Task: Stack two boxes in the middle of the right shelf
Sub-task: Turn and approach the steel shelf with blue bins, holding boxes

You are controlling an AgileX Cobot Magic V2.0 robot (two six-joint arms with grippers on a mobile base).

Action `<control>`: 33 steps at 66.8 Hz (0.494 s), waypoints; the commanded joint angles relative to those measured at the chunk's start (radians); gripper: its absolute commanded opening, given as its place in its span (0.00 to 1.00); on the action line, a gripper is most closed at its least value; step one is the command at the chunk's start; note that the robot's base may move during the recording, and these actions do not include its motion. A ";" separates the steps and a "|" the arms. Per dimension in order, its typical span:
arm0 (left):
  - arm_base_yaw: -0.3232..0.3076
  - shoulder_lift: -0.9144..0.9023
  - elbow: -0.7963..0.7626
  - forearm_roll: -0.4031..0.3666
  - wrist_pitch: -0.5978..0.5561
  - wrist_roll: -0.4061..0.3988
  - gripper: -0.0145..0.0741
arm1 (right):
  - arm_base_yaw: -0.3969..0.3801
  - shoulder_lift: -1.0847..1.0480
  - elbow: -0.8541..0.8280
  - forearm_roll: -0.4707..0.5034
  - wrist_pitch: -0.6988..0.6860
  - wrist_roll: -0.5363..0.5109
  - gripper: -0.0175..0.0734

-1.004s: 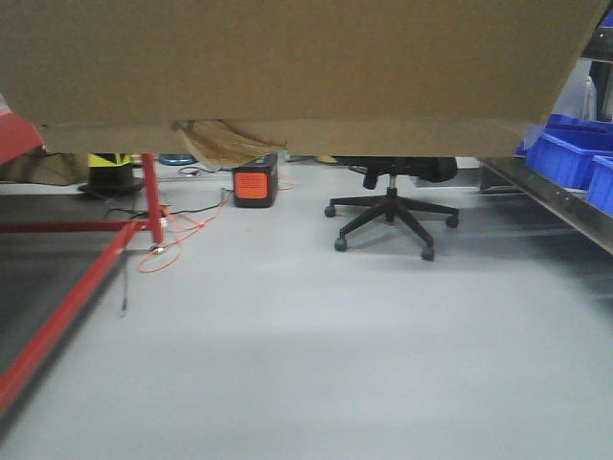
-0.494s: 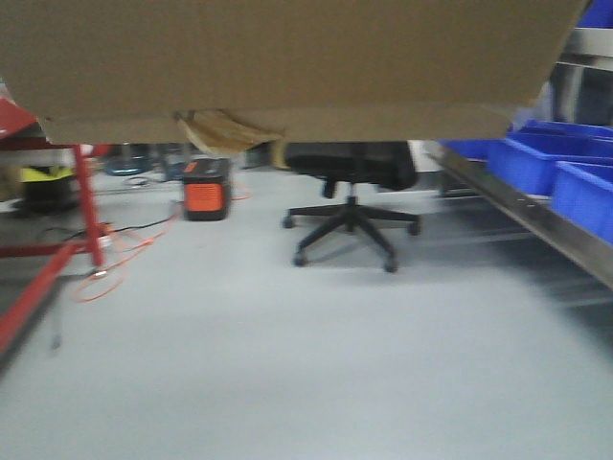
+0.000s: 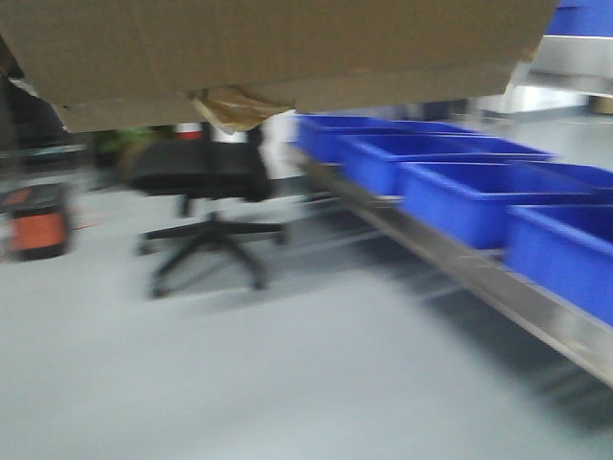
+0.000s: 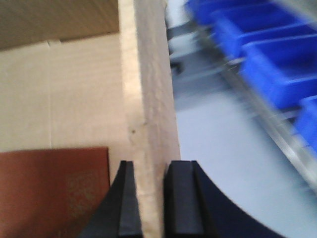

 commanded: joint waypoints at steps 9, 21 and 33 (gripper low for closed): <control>-0.001 -0.012 -0.007 0.021 -0.002 0.007 0.04 | -0.005 -0.017 -0.013 -0.008 -0.170 0.012 0.01; -0.001 -0.012 -0.007 0.021 -0.002 0.007 0.04 | -0.005 -0.017 -0.013 -0.008 -0.188 0.012 0.01; -0.001 -0.012 -0.007 0.022 -0.002 0.007 0.04 | -0.005 -0.017 -0.013 -0.008 -0.188 0.012 0.01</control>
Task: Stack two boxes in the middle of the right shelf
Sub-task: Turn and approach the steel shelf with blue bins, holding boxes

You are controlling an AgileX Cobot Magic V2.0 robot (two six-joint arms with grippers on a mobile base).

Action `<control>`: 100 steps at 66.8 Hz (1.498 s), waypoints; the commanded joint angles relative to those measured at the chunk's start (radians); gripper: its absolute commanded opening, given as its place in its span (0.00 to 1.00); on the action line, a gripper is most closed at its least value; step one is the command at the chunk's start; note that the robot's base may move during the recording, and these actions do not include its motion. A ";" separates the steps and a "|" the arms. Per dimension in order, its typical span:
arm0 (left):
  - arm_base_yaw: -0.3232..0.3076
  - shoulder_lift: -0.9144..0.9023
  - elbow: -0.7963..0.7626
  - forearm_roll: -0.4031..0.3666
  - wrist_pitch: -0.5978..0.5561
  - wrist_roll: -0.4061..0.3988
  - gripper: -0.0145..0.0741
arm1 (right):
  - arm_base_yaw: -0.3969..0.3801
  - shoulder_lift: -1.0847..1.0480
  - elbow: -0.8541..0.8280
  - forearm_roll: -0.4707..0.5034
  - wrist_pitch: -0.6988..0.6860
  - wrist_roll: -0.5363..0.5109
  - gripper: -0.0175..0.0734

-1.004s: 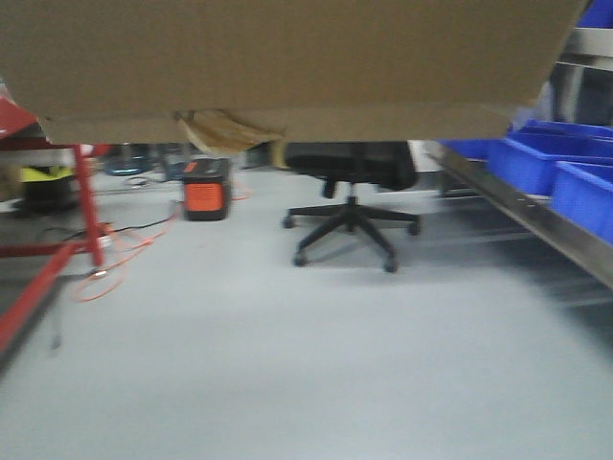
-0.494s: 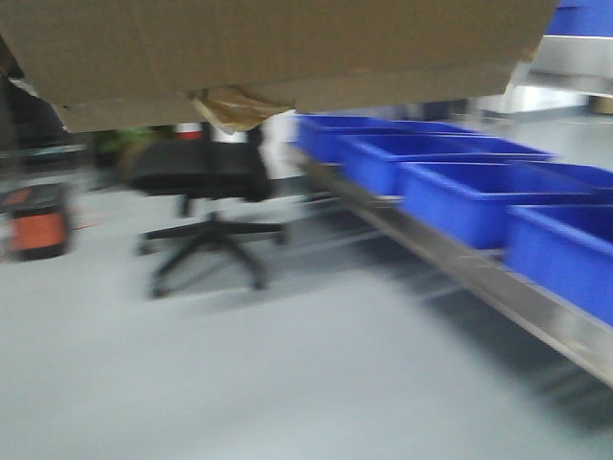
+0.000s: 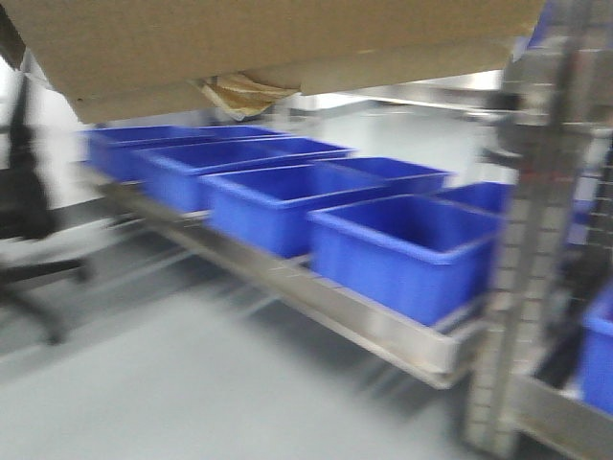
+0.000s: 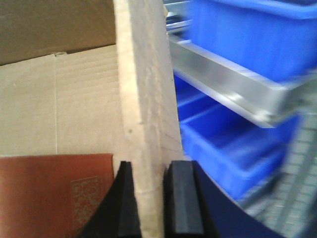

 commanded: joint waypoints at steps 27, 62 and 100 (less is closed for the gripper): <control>-0.001 -0.010 -0.007 0.012 0.002 0.010 0.04 | -0.005 -0.017 -0.013 0.004 -0.123 0.016 0.01; -0.001 -0.010 -0.007 0.014 0.002 0.010 0.04 | -0.005 -0.017 -0.013 0.004 -0.123 0.016 0.01; -0.001 -0.010 -0.007 0.016 0.002 0.010 0.04 | -0.005 -0.017 -0.013 0.004 -0.123 0.016 0.01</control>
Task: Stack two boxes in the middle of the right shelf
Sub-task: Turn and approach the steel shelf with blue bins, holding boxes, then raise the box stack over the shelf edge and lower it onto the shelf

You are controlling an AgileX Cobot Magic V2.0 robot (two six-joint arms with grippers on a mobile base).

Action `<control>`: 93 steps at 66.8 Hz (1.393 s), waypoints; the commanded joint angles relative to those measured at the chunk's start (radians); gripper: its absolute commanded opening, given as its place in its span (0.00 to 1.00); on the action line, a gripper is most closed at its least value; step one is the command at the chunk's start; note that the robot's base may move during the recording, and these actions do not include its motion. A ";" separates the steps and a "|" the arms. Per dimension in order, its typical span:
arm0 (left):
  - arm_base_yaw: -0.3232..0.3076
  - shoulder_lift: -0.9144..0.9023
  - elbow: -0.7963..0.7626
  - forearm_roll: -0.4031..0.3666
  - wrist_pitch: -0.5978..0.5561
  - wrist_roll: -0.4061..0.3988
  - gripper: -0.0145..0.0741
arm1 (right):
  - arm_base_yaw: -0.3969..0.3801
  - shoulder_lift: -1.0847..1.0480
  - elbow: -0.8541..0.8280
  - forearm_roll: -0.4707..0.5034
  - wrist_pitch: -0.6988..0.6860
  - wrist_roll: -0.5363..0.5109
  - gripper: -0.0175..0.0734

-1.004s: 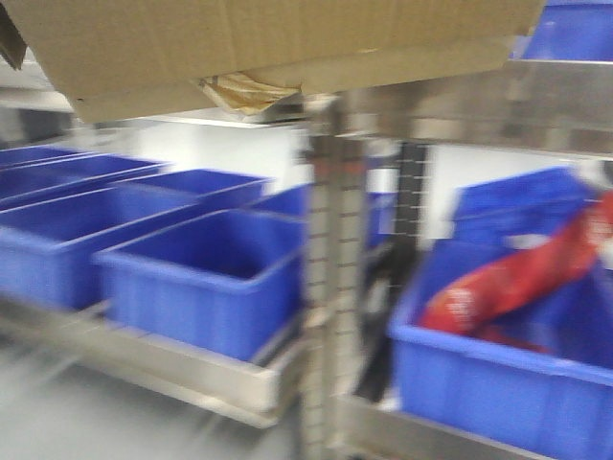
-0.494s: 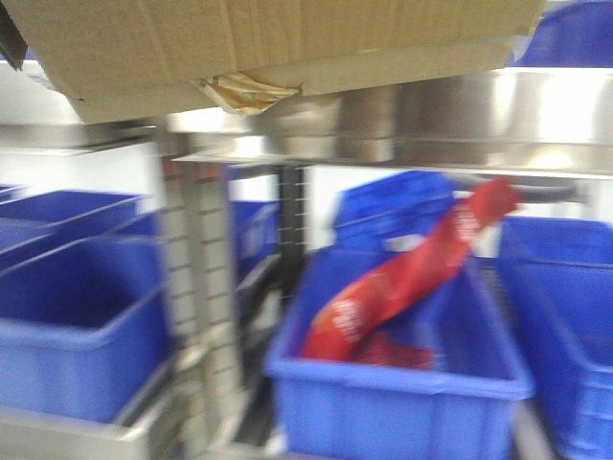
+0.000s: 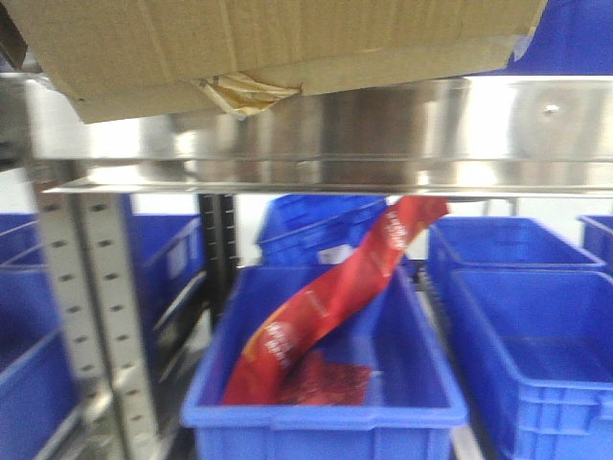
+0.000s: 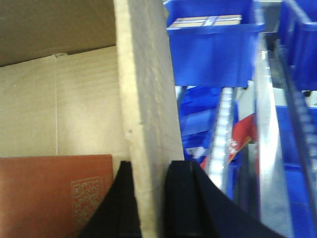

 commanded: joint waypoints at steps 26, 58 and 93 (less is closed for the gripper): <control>-0.001 -0.010 -0.007 0.016 0.002 0.012 0.04 | -0.005 -0.017 -0.013 0.006 -0.119 0.018 0.01; -0.001 -0.010 -0.007 0.016 0.002 0.012 0.04 | -0.005 -0.017 -0.013 0.006 -0.119 0.018 0.01; 0.004 -0.010 -0.012 -0.003 -0.074 0.012 0.04 | -0.005 -0.017 -0.013 0.006 -0.076 0.018 0.02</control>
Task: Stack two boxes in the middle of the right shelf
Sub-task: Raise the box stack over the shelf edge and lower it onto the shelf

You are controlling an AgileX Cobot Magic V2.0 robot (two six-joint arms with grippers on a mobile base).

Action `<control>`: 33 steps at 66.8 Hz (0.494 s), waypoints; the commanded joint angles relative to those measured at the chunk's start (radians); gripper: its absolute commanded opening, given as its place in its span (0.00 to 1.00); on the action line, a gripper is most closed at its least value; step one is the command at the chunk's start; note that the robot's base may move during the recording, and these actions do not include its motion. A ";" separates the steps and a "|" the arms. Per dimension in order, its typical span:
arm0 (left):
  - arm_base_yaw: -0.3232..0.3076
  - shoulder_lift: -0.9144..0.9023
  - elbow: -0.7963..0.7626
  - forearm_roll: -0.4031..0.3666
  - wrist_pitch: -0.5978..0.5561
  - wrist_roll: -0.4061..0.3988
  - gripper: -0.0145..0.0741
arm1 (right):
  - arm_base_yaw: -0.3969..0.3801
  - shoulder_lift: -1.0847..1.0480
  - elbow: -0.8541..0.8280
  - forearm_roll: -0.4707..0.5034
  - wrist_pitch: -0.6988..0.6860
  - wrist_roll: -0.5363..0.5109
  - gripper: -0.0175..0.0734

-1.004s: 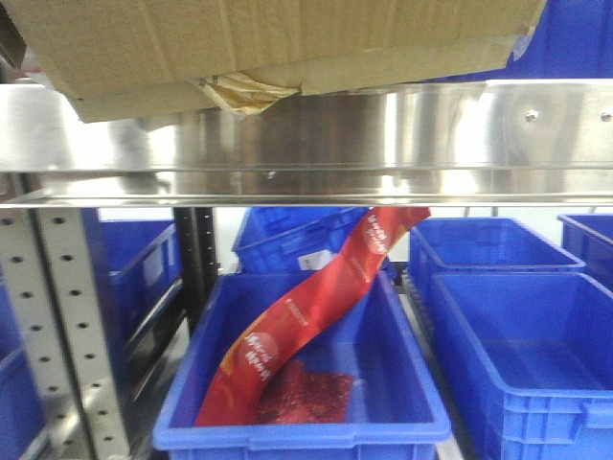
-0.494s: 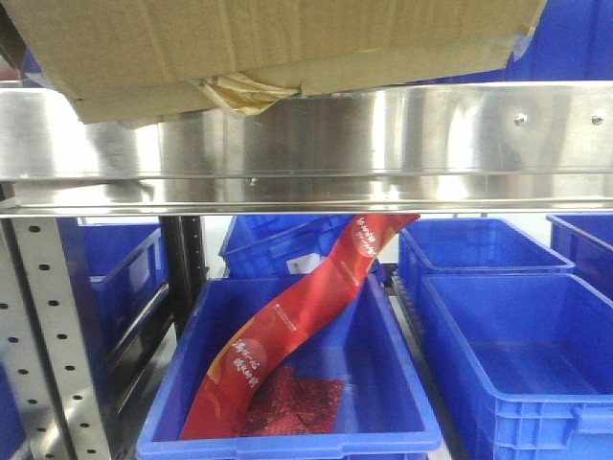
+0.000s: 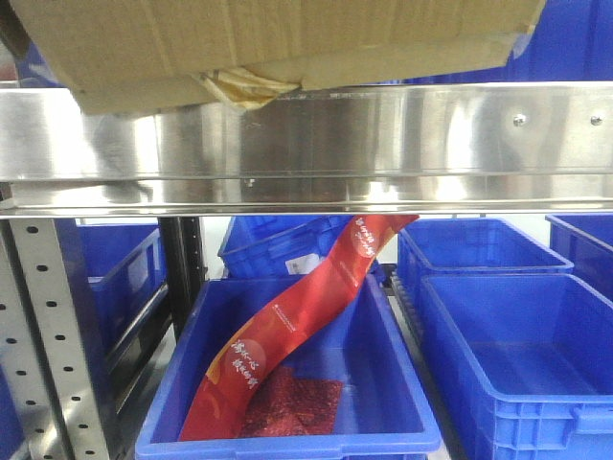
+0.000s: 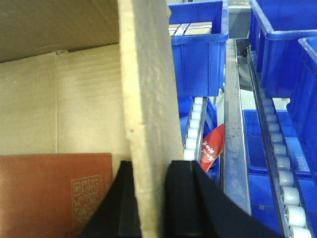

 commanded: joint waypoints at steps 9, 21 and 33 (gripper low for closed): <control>0.089 0.014 -0.088 -0.172 -0.030 0.086 0.04 | -0.003 0.019 -0.068 0.010 -0.011 0.016 0.02; 0.263 0.146 -0.309 -0.460 0.009 0.345 0.04 | -0.003 0.135 -0.256 0.023 0.134 0.016 0.02; 0.351 0.304 -0.516 -0.548 0.112 0.448 0.04 | -0.008 0.267 -0.428 0.025 0.223 0.016 0.02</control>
